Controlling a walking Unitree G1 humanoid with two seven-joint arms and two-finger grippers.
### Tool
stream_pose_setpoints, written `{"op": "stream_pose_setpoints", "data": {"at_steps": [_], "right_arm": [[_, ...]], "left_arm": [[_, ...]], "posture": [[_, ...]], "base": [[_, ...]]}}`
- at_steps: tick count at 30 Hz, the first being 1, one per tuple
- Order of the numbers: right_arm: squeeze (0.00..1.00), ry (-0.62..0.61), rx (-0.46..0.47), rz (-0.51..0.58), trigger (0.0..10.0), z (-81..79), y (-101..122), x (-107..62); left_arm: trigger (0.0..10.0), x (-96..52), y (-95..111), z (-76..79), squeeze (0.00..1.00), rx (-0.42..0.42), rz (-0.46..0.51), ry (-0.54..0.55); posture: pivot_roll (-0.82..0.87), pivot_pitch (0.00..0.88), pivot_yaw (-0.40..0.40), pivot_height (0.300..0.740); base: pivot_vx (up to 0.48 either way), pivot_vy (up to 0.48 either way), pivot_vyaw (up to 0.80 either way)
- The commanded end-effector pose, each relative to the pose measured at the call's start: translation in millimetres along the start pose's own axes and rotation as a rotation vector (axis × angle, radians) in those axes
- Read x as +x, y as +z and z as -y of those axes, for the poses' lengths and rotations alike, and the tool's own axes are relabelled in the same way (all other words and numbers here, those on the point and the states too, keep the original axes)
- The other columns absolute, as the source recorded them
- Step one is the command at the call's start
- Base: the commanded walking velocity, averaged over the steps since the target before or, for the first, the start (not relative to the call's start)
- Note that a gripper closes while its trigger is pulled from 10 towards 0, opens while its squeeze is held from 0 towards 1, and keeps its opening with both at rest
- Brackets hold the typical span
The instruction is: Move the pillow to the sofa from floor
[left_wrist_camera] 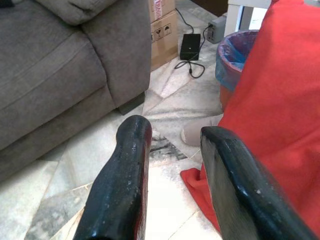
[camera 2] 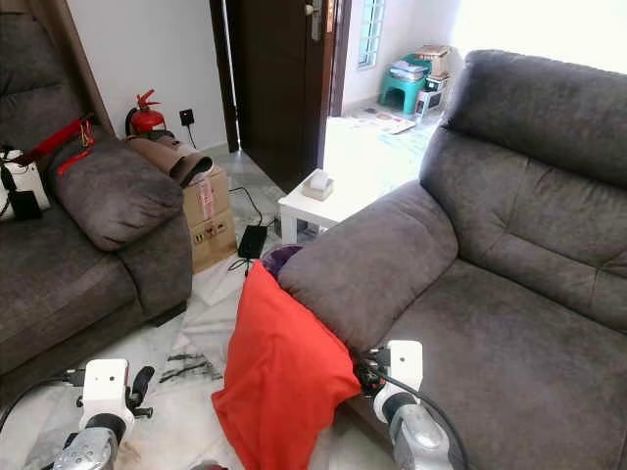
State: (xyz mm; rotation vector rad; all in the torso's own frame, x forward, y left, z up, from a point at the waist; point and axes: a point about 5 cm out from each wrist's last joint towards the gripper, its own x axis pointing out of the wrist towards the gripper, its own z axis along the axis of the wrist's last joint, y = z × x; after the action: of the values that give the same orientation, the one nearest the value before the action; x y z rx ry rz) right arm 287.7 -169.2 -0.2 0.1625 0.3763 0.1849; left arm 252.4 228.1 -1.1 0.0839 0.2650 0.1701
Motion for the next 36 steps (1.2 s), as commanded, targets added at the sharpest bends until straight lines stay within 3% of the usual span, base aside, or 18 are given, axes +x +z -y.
{"op": "stream_pose_setpoints", "data": {"at_steps": [1, 30, 36], "right_arm": [[0.0, -0.005, 0.001, 0.005, 10.0, -0.3, 2.3, 1.4], [0.0, -0.014, -0.007, -0.01, 10.0, 1.3, 4.0, 2.9], [0.0, 0.002, -0.026, -0.043, 10.0, 0.9, -2.1, 0.7]], "left_arm": [[10.0, 1.2, 3.0, -2.6, 0.0, 0.01, 0.008, -0.007], [10.0, 3.1, 6.1, -6.3, 0.0, 0.015, 0.01, -0.001], [10.0, -0.9, 3.8, -6.6, 0.0, 0.021, 0.019, -0.007]], "posture": [[0.07, 0.0, -0.01, 0.653], [0.08, 0.0, -0.009, 0.653], [0.09, 0.013, -0.014, 0.653]], "base": [[0.244, 0.0, 0.0], [0.267, 0.0, 0.0], [0.0, 0.0, 0.0]]}}
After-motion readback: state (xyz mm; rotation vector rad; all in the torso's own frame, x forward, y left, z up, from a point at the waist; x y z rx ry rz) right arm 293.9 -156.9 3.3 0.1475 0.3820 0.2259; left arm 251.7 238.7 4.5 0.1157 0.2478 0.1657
